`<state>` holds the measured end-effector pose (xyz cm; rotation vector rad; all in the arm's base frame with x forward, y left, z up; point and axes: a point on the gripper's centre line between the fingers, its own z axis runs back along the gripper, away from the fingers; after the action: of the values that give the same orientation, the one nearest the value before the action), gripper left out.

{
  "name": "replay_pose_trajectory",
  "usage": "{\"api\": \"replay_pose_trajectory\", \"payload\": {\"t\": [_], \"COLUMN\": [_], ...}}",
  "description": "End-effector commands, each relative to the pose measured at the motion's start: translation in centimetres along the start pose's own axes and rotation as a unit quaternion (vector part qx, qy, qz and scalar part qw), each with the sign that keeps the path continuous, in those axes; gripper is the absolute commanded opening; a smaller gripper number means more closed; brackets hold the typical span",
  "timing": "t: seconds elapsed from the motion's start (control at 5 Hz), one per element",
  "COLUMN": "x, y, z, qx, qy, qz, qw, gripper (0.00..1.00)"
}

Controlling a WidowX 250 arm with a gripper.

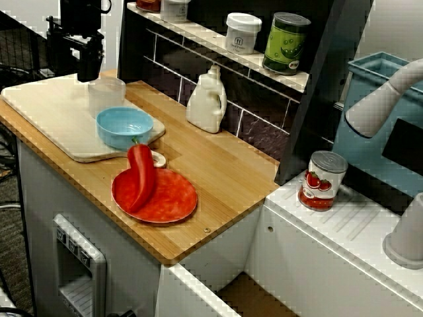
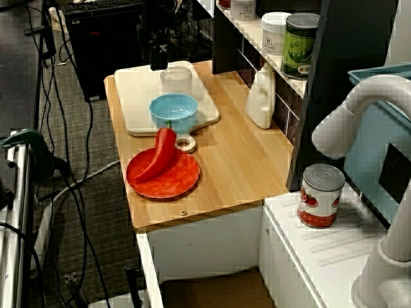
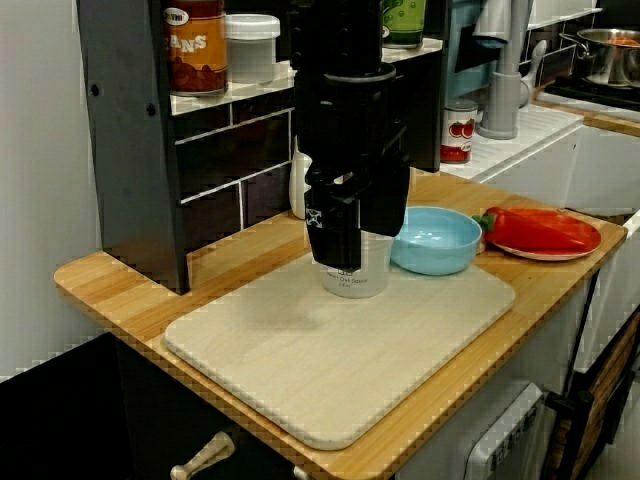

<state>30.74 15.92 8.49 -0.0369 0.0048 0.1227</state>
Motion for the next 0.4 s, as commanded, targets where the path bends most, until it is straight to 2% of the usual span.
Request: {"api": "replay_pose_trajectory", "payload": {"t": [0.0, 0.2], "x": [-0.48, -1.30], "y": [-0.83, -1.17], "z": [2.63, 2.98], "qx": [0.029, 0.035], "qy": [-0.025, -0.028], "qz": [-0.064, -0.090], "qw": [0.9972, 0.9949], "gripper": [1.00, 1.00]}}
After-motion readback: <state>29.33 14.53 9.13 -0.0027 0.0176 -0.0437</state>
